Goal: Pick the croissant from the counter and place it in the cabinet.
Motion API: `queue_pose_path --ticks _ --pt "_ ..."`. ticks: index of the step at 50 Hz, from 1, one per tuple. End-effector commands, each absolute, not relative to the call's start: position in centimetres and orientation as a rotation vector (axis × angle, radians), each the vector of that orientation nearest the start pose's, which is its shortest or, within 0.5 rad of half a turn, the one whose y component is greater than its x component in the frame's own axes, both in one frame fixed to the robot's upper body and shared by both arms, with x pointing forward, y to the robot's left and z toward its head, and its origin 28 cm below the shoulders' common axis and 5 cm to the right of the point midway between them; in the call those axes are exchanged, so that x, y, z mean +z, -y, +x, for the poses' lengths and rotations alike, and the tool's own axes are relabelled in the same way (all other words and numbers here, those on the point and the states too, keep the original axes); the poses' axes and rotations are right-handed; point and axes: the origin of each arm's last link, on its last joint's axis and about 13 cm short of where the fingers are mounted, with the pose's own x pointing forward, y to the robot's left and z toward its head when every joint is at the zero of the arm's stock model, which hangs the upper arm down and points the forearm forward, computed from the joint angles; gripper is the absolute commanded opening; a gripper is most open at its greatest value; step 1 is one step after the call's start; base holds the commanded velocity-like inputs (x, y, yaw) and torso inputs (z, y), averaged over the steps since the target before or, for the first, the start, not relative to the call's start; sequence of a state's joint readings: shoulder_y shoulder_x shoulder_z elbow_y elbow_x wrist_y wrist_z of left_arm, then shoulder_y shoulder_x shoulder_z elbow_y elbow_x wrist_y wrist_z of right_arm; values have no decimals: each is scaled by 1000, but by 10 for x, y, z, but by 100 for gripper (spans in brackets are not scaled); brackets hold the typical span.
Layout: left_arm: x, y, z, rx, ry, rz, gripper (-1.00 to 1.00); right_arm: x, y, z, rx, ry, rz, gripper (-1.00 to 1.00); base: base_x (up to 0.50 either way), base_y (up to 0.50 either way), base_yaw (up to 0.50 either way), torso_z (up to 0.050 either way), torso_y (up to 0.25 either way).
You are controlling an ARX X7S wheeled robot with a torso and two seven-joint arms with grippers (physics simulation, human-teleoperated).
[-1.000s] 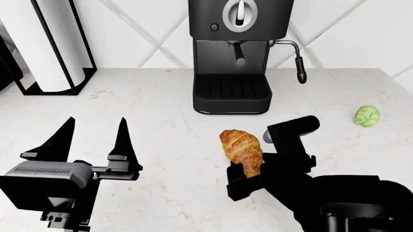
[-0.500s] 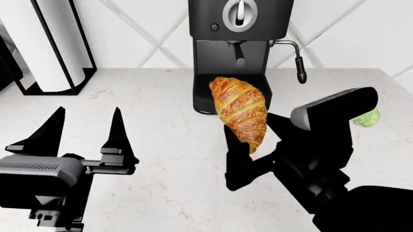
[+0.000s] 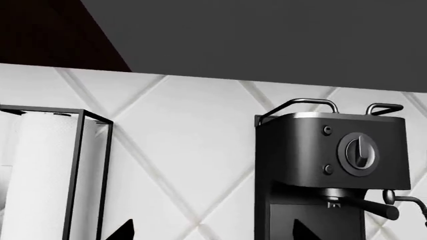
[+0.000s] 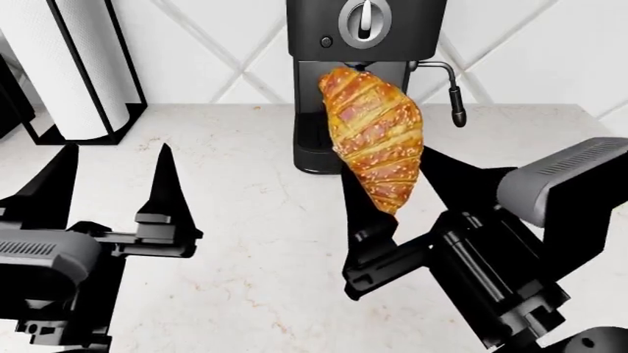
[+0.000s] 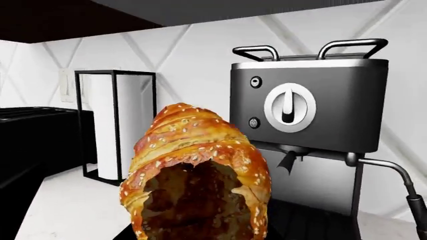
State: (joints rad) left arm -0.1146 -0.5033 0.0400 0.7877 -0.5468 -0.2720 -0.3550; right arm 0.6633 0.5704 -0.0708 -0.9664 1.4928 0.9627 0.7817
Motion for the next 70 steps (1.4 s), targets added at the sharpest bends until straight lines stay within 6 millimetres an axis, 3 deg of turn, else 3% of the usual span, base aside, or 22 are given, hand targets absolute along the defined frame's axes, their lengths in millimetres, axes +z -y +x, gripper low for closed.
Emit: queue_pose_path --ticks 1,13,40,70 --pt "186 -240 186 -84 512 -63 100 247 94 154 456 254 33 -100 0 0 0 0 0" --pt "187 -239 185 -86 516 -61 100 255 97 148 451 287 30 -100 0 0 0 0 0" --pt "189 -242 182 -92 516 -79 100 320 96 132 394 383 -14 -100 0 0 0 0 0" --pt "196 -244 178 -133 521 -112 100 360 87 120 327 440 -47 -100 0 0 0 0 0"
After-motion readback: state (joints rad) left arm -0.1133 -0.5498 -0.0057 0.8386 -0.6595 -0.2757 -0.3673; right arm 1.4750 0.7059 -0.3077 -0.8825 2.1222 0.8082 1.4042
